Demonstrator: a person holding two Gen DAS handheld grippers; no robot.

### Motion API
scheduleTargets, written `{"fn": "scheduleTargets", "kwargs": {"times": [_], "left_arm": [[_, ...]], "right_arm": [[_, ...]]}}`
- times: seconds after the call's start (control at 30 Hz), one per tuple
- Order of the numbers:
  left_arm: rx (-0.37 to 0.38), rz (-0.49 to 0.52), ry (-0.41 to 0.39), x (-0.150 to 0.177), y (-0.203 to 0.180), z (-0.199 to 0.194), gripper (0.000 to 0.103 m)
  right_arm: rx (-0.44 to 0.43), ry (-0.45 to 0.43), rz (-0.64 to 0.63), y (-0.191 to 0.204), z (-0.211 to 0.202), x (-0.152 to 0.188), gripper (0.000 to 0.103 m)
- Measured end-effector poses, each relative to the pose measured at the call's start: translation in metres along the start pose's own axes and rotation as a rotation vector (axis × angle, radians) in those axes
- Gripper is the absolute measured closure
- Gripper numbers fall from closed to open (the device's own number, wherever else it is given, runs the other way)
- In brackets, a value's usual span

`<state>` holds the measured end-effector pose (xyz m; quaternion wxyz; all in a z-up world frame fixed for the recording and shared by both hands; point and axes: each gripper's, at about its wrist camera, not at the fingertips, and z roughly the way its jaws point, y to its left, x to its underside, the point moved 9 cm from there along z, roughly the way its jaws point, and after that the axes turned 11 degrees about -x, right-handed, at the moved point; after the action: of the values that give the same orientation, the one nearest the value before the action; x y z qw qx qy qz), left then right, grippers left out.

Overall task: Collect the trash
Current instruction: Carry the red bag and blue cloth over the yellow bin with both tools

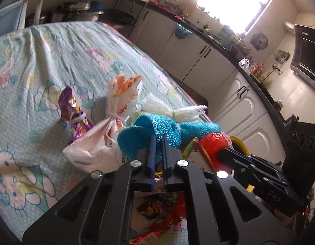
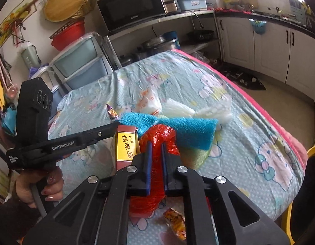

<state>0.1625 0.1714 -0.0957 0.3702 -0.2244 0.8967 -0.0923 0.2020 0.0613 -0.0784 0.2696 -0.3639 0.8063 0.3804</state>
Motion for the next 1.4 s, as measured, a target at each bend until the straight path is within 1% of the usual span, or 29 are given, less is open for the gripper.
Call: {"fn": "scheduleTargets", "kwargs": {"times": [0.27,0.63,0.83,1.0,1.23,1.4], "left_arm": [[0.014,0.047,-0.075,-0.018,-0.015,-0.024,0.103],[0.042,0.11,-0.17,-0.045,-0.057,-0.048,0.103],[0.078,0.146,-0.191,-0.052,-0.085,-0.054,0.103],[0.115,0.191,-0.207,-0.055,-0.117,-0.057,0.103],[0.172,0.235,-0.215,-0.051,-0.154,-0.057,0.103],[0.214,0.272,-0.201,-0.044,-0.185,-0.052,0.103]], "right_arm": [[0.036,-0.066,-0.032,0.004,-0.021,-0.014,0.095],[0.079,-0.179,-0.014,-0.009,-0.07,-0.028,0.095],[0.117,-0.236,-0.004,-0.02,-0.1,-0.032,0.095],[0.152,-0.285,0.023,-0.035,-0.129,-0.027,0.095],[0.216,-0.348,0.068,-0.062,-0.169,-0.02,0.095],[0.273,-0.391,0.105,-0.083,-0.199,-0.011,0.095]]}}
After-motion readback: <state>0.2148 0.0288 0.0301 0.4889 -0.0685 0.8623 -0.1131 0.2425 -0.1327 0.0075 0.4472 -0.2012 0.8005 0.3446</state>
